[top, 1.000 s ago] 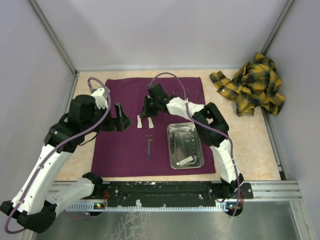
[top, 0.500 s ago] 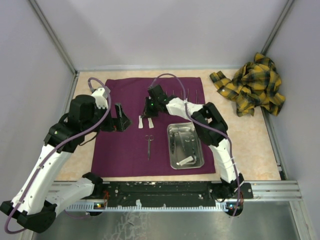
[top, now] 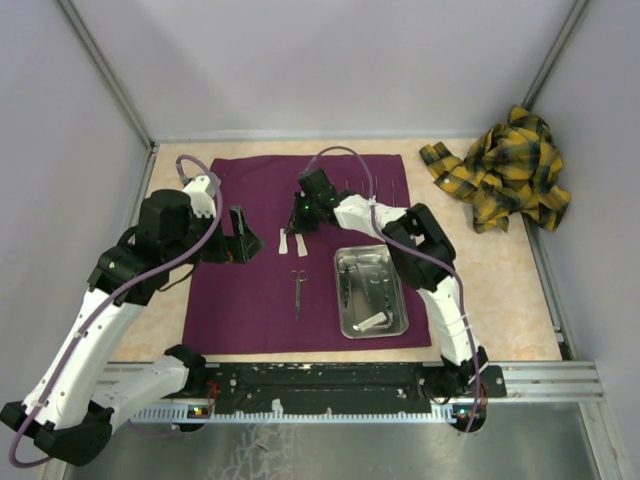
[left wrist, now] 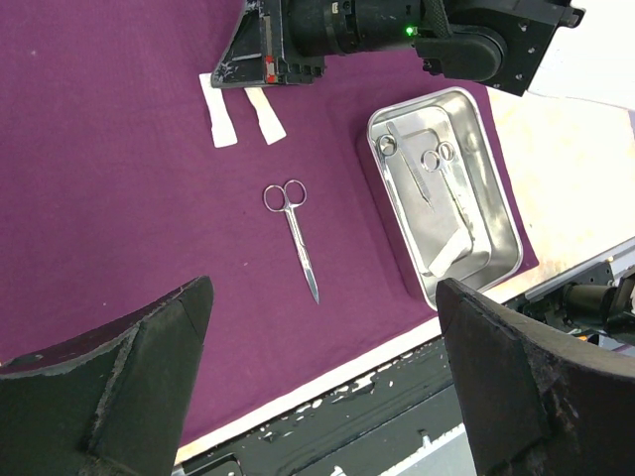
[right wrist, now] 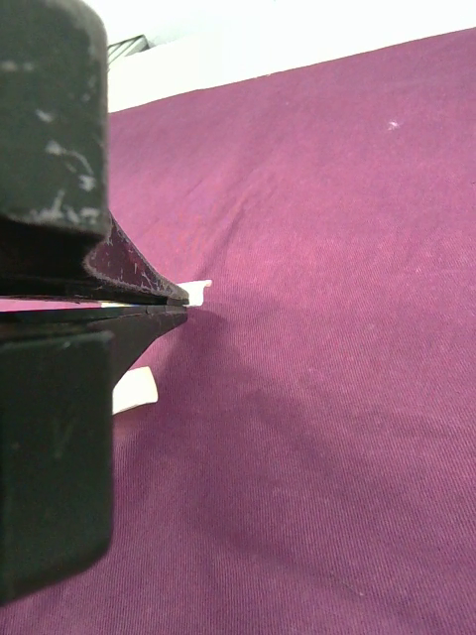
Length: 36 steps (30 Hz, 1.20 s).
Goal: Open and lay out the surgical kit
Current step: Place the medical item in the surgical kit.
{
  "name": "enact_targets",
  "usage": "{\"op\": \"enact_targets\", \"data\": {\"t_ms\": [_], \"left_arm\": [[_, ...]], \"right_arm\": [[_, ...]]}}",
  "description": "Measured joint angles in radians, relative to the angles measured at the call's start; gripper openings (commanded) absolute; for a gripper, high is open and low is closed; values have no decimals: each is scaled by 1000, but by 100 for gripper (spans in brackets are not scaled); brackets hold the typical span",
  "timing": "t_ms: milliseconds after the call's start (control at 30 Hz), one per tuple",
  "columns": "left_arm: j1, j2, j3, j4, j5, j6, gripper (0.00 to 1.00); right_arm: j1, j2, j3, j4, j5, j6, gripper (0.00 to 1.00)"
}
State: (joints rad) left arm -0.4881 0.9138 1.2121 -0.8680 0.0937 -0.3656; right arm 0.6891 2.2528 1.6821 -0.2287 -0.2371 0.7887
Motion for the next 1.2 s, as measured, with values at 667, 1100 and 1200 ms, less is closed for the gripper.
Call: {"op": "enact_targets", "data": {"t_ms": [667, 1100, 1200], "left_arm": [[0, 0, 0, 0, 0, 2, 99], [1, 6, 5, -5, -13, 3, 99], [1, 18, 19, -9, -12, 3, 99]], "right_arm": [[-3, 0, 0, 1, 1, 1, 15], [-5, -38, -37, -10, 28, -16, 15], [-5, -104, -74, -28, 42, -41, 15]]}}
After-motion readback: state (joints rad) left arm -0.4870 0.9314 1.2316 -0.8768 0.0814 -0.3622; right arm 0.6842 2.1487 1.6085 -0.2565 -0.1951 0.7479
